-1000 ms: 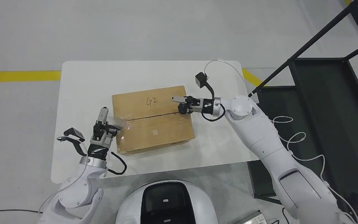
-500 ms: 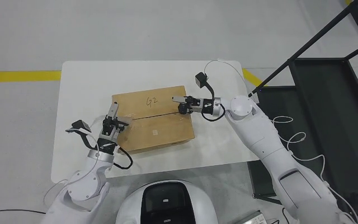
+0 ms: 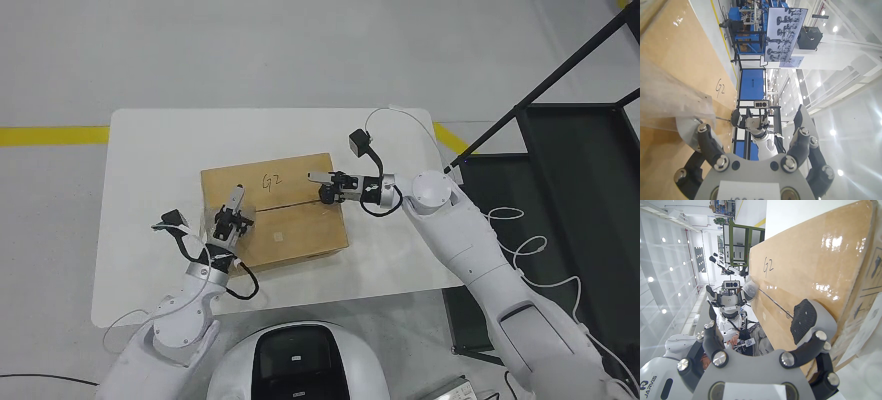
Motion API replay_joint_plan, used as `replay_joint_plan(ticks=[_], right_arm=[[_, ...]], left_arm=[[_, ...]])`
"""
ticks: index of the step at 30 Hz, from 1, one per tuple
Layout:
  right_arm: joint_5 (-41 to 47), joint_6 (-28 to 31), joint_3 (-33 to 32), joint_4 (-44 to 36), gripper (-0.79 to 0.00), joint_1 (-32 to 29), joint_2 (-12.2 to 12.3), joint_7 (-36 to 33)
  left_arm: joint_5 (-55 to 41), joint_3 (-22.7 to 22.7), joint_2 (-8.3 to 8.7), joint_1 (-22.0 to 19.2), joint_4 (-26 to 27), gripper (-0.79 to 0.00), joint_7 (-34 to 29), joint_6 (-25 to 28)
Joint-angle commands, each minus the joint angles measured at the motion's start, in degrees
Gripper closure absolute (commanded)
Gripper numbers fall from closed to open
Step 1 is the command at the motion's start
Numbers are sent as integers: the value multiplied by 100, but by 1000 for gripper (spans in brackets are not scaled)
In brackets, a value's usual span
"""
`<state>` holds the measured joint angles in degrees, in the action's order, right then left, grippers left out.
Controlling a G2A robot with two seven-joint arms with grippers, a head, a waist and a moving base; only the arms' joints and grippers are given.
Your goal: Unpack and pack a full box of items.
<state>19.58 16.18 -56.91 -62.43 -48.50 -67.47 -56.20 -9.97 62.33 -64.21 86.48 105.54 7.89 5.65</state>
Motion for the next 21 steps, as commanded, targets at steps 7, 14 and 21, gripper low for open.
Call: replay_joint_plan(ticks=[7, 14, 21], right_arm=[[-60, -18, -56, -174, -785, -80, 13, 152], [-110, -88, -468, -351, -785, -179, 129, 125], [-268, -321, -1084, -655, -785, -556, 328, 82]], left_arm=[[200, -206, -123, -231, -188, -785, 135, 121], [301, -541, -266, -536, -412, -785, 104, 41], [547, -910, -423, -863, -643, -785, 100, 41]])
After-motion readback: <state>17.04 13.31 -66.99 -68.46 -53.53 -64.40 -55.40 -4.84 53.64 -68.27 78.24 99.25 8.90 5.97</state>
